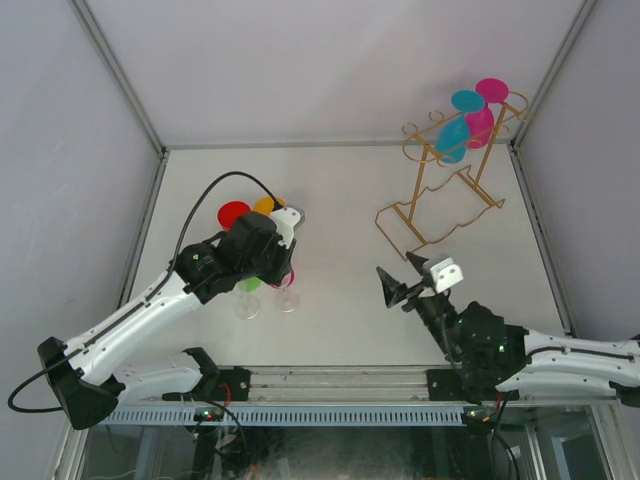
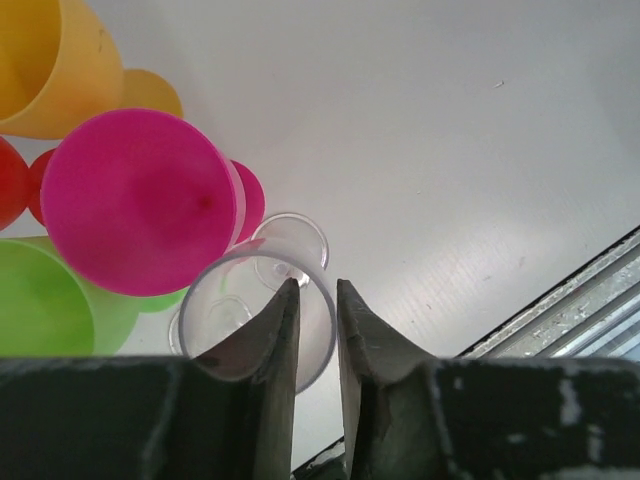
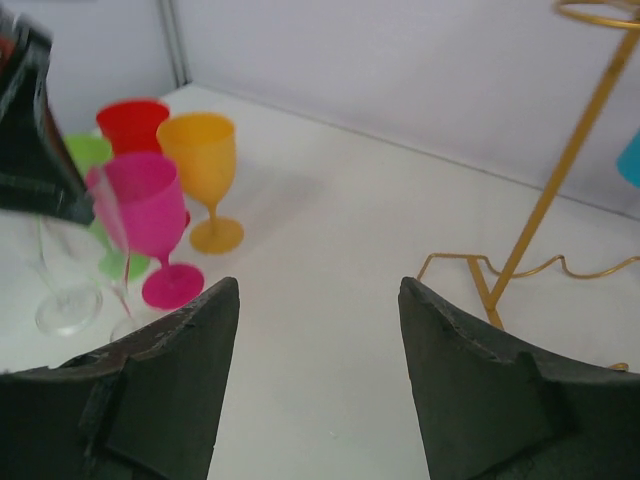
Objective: Take the wine glass off the wine glass rack
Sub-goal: Place the wine glass at the center of the board, then pick up the wine glass from the wine rack.
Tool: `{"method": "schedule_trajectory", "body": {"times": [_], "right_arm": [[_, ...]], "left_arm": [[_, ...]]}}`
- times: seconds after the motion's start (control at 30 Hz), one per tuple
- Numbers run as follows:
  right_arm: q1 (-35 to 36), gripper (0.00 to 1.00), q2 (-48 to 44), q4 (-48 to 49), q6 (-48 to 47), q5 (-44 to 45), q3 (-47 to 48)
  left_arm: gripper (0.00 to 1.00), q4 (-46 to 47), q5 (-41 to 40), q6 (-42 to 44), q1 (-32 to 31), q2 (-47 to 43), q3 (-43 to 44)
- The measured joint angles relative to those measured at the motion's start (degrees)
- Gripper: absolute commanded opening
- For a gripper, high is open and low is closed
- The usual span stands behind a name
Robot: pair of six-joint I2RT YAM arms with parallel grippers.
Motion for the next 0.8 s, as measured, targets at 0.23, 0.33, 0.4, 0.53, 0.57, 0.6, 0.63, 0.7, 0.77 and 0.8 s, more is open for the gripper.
{"method": "schedule_trajectory", "body": {"times": [0.23, 0.33, 0.4, 0.53, 0.57, 0.6, 0.63, 0.7, 0.77, 0.8], "right_arm": [[-8.46, 0.66, -2.43, -6.03, 6.60, -2.78, 8.26], [-12.55, 0.66, -0.72, -9.90, 8.66, -5.05, 14.14], [-15.78, 0.66, 1.07, -12.83, 9.73, -6.60, 18.73], [-23.19, 0.68, 6.01, -17.31, 10.64, -10.29, 27.96], [-25.49, 0.68, 7.58, -18.21, 10.91, -11.67, 30.38], [-28.20, 0.69, 9.25, -19.37, 11.19, -13.14, 32.87], [-30.49, 0.69, 10.62, -20.31, 11.47, -14.43, 34.91], [-36.57, 0.69, 14.47, -23.61, 12.68, -18.01, 40.57], [-41.79, 0.69, 17.59, -26.16, 14.23, -21.40, 45.40], [-44.92, 0.69, 19.45, -27.69, 15.34, -23.47, 47.89]], "left_arm": [[0.59, -1.44, -0.63, -0.07, 0.00, 0.31, 0.20], [0.69, -1.99, -0.72, -0.31, 0.00, 0.31, 0.46], [0.72, -2.29, -0.90, -0.46, -0.02, 0.28, 0.90], [0.80, -2.27, -1.14, -0.90, 0.00, -0.85, 2.27], [0.81, -2.21, -1.22, -1.05, -0.02, -1.51, 2.40], [0.82, -2.10, -1.25, -1.27, 0.00, -2.10, 2.43], [0.83, -2.03, -1.31, -1.49, -0.02, -2.89, 2.43], [0.83, -1.84, -1.36, -1.66, 0.00, -4.26, 2.43], [0.84, -1.64, -1.42, -2.14, 0.00, -5.35, 2.43], [0.85, -1.62, -1.44, -2.49, -0.02, -5.70, 2.43]]}}
